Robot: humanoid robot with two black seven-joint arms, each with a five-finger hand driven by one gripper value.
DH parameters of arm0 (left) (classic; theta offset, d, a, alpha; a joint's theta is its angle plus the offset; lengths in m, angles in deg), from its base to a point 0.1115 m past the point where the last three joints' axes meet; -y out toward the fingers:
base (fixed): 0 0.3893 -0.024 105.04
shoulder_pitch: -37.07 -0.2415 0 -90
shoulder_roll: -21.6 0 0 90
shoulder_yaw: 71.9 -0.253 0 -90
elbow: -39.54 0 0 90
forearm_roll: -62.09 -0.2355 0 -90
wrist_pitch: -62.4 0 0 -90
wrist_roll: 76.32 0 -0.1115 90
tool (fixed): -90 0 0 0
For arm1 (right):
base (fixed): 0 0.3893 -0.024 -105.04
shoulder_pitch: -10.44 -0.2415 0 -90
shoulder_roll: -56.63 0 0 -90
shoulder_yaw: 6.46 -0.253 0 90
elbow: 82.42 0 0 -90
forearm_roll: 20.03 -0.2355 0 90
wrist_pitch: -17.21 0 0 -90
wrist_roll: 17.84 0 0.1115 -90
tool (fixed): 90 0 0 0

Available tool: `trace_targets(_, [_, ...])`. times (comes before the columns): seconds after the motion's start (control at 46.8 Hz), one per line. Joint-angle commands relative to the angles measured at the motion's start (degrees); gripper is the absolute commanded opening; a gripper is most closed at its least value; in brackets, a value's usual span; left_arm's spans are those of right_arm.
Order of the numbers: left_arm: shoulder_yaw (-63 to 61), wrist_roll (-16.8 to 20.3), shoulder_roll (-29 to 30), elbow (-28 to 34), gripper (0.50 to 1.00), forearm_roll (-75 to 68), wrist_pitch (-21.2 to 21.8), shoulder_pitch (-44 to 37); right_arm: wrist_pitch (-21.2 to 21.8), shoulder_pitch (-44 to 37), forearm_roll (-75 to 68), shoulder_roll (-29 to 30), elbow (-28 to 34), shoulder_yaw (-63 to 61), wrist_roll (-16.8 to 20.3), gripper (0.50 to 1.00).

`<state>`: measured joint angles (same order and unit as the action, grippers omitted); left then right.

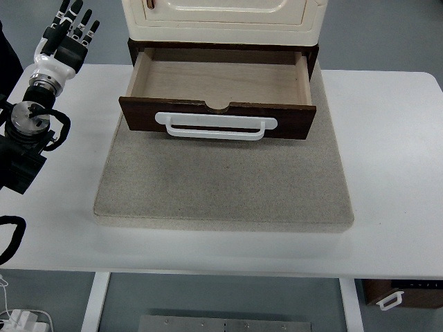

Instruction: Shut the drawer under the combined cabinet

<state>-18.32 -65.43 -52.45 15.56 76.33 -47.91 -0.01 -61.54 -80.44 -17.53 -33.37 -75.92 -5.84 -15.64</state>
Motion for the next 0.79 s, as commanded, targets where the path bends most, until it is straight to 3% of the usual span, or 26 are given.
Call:
trace_targets(0.0, [-0.1, 0.0, 0.0, 0.0, 1.000, -0.1, 0.0, 0.0, 0.0, 0.0, 0.0, 0.0, 0.0, 0.0, 0.0, 0.952])
trace_targets(0.642, [-0.1, 0.1, 2.6, 0.7, 1.000, -0.5, -2.3, 1.6, 0.0, 0.0, 0.1, 0.0, 0.0, 0.0, 0.0, 0.952])
trace_targets(0.77, [-0.1, 0.2, 5.4, 0.7, 1.000, -0.6, -1.6, 3.6, 0.0, 0.0, 0.0, 0.0, 0.0, 0.0, 0.0, 0.952])
